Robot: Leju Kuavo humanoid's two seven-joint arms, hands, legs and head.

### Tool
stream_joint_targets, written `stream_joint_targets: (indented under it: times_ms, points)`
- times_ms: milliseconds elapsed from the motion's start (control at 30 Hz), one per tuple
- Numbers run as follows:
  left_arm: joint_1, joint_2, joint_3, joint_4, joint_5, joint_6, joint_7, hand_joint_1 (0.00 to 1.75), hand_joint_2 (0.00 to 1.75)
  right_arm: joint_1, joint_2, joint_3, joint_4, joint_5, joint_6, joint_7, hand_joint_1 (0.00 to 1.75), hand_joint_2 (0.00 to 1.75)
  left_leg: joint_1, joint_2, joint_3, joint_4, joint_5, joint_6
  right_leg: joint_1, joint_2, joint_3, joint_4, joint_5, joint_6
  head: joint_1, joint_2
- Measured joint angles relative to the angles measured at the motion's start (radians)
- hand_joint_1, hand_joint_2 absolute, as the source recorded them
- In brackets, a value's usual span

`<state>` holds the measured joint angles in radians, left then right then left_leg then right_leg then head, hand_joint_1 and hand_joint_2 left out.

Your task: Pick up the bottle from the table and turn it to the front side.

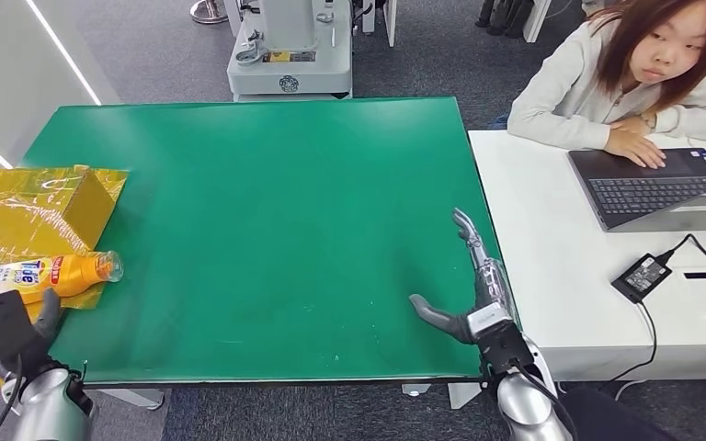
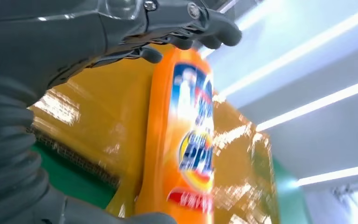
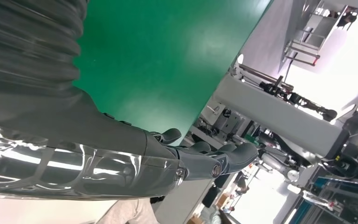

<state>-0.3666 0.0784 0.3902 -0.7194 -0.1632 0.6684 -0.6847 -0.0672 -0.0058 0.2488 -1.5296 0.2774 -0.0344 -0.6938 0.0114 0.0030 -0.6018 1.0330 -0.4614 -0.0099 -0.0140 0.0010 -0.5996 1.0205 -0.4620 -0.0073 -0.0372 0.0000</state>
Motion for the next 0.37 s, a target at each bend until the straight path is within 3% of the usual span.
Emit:
stream_joint_targets:
  times_ms: [133,367]
  points:
    - [0.054,-0.029,-0.028,-0.161,0.066,0.028,0.000,0.00,1.75,-0.006,-0.001,0.003,0.018,-0.020,-0.021,-0.004,0.00,1.75,0.000,0.000,0.000,0.000,0.000,0.000,0.000,-0.001,0.000,0.000,0.000,0.000,0.000,0.000]
    - [0.150,-0.076,-0.119,-0.441,-0.015,0.031,0.000,0.00,1.75,0.000,-0.011,0.009,0.025,-0.038,-0.061,-0.006,0.00,1.75,0.000,0.000,0.000,0.000,0.000,0.000,0.000,0.000,0.000,0.000,0.000,0.000,0.000,0.000]
